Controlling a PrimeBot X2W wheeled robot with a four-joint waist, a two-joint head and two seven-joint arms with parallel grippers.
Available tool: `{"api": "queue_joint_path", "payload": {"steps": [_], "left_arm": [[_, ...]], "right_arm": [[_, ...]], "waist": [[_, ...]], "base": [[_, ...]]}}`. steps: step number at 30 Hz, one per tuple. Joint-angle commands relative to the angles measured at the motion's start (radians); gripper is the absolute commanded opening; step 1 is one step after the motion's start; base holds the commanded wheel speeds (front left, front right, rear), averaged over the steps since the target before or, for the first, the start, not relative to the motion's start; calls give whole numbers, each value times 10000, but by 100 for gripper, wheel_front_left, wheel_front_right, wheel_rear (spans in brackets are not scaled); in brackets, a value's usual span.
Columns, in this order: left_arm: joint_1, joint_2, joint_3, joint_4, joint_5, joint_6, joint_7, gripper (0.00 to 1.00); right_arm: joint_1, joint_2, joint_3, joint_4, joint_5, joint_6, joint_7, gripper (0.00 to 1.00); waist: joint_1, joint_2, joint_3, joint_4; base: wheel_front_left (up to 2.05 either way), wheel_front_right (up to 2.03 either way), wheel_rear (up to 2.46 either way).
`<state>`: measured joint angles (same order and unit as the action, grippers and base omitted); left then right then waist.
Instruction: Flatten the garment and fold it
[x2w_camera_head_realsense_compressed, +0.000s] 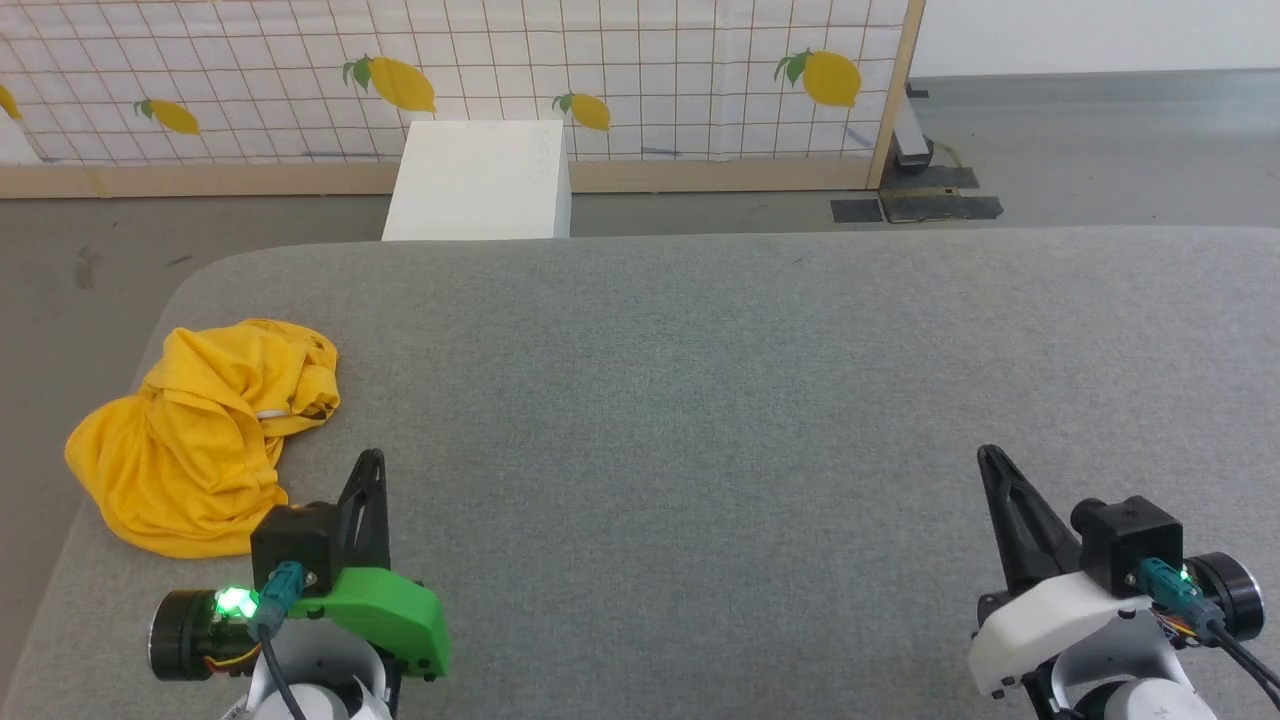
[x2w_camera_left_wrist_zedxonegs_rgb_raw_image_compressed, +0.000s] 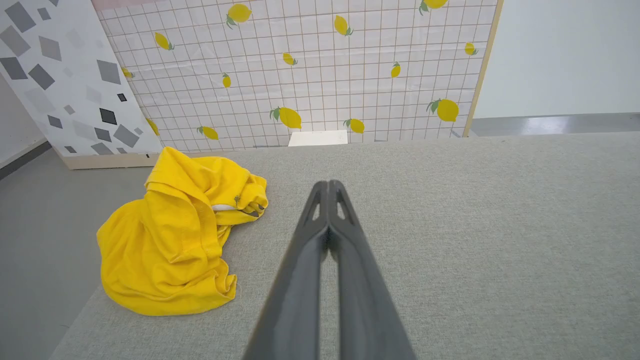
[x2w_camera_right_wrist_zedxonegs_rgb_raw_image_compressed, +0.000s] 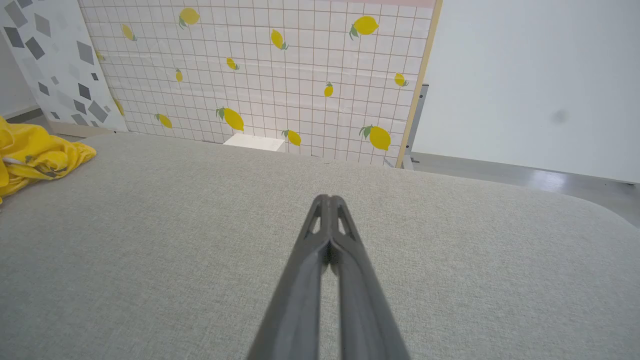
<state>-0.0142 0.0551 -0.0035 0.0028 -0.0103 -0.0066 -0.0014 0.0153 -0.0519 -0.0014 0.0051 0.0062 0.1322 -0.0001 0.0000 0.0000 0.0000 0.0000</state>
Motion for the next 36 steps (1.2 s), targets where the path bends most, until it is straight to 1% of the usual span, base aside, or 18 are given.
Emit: {"api": "queue_joint_path", "payload": {"steps": [1,15,16,17,27,36], "left_arm": [[142,-49,35,-28,103,66,14,0],[142,-49,35,-28,103,66,14,0],[0,0,-3,0,-1,-2,-1,0],[-4,2,-12,2,-4,-4,0,100],[-58,-1,-161,171,-144,71,-143,100],[-137,26,-257,387,-321,176,-336,100]], "right_arm": [[-153,17,14,-51,-62,-15,1,0],[-153,17,14,-51,-62,-15,1,0],[0,0,-2,2,2,0,-1,0],[6,-2,-2,6,4,0,0,100],[-3,-3,-38,58,78,-1,-96,100],[-3,-1,-80,121,158,-2,-209,100]], "waist": [[0,0,0,0],[0,0,0,0],[0,0,0,0],[0,0,0,0],[0,0,-34,37],[0,0,-68,318]], "base": [[0,0,0],[0,0,0],[0,0,0],[0,0,0],[0,0,0],[0,0,0]]}}
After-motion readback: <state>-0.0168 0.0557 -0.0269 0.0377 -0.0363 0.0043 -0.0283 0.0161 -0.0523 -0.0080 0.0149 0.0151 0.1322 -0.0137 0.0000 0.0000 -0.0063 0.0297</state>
